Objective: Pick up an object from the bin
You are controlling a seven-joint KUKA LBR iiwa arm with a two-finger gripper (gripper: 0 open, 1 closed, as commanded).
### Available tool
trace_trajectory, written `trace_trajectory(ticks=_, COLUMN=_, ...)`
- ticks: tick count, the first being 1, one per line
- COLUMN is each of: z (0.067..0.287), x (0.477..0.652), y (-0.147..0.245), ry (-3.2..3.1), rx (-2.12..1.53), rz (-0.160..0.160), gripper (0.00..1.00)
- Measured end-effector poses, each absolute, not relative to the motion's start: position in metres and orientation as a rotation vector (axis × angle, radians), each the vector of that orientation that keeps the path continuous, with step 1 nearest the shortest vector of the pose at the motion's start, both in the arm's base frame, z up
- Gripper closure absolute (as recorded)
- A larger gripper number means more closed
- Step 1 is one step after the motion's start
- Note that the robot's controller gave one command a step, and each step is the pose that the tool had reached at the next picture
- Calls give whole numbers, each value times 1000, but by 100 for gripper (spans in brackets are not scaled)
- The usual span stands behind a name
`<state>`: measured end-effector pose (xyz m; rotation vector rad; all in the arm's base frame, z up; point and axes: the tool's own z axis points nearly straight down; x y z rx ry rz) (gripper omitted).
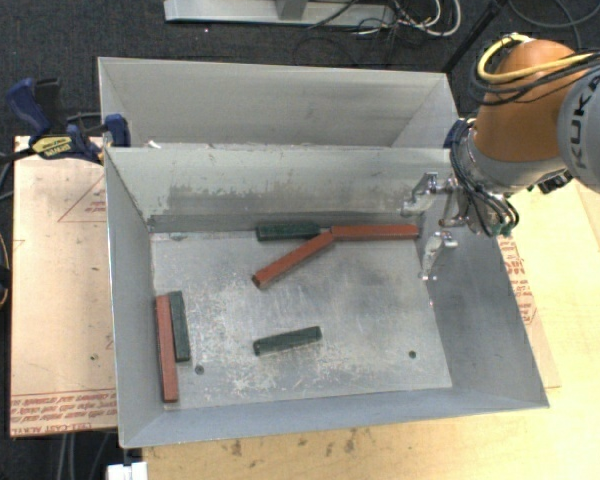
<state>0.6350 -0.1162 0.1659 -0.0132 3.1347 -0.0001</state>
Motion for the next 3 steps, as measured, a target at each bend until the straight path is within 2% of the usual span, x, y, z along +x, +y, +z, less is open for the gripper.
trace_trajectory(ticks=1, z=90, x=620, y=-110, ry=3137, rx=-46, rz=-1, gripper=0)
trace_trajectory(ticks=2, z=73, x=644, y=-76, ry=3152, rx=67, rz=-16, gripper=0)
trace_trajectory(ticks=3, z=79, x=623, y=-57, ry=3127, rx=136, rz=-5, gripper=0)
